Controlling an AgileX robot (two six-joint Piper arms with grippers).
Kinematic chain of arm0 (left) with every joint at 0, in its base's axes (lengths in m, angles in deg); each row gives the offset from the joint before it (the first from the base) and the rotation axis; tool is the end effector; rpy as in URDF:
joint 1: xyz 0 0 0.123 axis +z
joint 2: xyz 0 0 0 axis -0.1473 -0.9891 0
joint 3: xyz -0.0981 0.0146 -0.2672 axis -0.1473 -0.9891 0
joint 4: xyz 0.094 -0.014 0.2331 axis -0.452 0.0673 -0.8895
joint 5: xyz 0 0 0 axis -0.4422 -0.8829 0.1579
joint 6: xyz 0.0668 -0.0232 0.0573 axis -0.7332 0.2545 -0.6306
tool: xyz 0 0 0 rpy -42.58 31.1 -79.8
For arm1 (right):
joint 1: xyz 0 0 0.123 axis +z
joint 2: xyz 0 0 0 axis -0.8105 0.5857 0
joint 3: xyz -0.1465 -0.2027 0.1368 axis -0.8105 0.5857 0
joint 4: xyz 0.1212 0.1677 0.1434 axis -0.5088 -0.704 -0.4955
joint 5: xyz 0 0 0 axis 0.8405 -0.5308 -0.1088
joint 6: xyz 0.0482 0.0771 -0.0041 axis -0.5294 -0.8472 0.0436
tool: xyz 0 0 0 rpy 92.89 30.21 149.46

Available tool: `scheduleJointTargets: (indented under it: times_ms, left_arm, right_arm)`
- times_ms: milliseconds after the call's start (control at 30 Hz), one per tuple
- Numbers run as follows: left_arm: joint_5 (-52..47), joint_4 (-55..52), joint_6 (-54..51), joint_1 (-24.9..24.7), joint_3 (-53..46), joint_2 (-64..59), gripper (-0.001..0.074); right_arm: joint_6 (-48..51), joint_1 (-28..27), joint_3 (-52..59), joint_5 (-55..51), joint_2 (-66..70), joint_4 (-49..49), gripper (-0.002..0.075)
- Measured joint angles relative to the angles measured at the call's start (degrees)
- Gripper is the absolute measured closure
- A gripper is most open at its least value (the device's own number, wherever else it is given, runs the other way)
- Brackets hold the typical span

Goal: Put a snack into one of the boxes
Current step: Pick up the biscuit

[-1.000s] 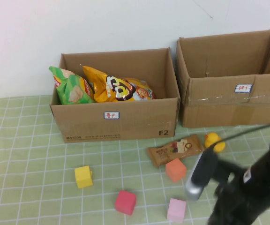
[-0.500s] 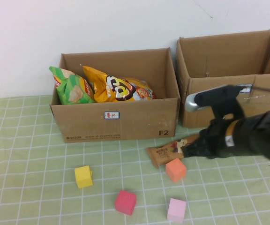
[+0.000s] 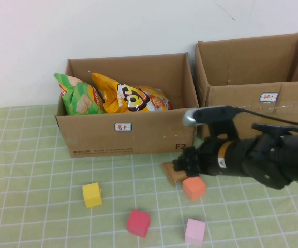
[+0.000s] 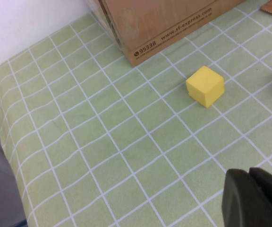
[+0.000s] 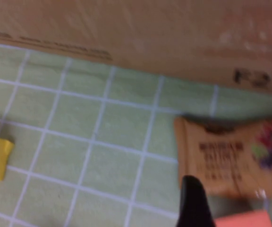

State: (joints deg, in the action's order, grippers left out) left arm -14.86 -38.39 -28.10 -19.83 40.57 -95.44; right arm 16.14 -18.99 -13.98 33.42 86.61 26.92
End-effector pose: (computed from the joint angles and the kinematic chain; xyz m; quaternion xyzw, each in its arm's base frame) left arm 0.0666 -0.0153 0.2587 0.2051 0.8387 -0.0124 0.5043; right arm 0.3169 0.2238 0.1651 -0.1403 0.9026 0.1834 0.3632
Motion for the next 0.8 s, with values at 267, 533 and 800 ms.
scheduleJointTargets:
  times_ms: [267,533,800]
  left_arm:
    - [0.0,0.11,0.0,0.0,0.0,0.0,0.0736]
    - [0.0,0.21,0.0,0.0,0.0,0.0,0.0736]
    - [0.0,0.21,0.0,0.0,0.0,0.0,0.0736]
  right_arm:
    - [0.34,2.51,-6.94,0.28,5.23,6.63,0.0316]
    - [0.34,4.31,-12.71,-0.16,12.77,7.03,0.0316]
    - [0.38,4.33,-18.16,-1.36,18.01,7.13,0.0316]
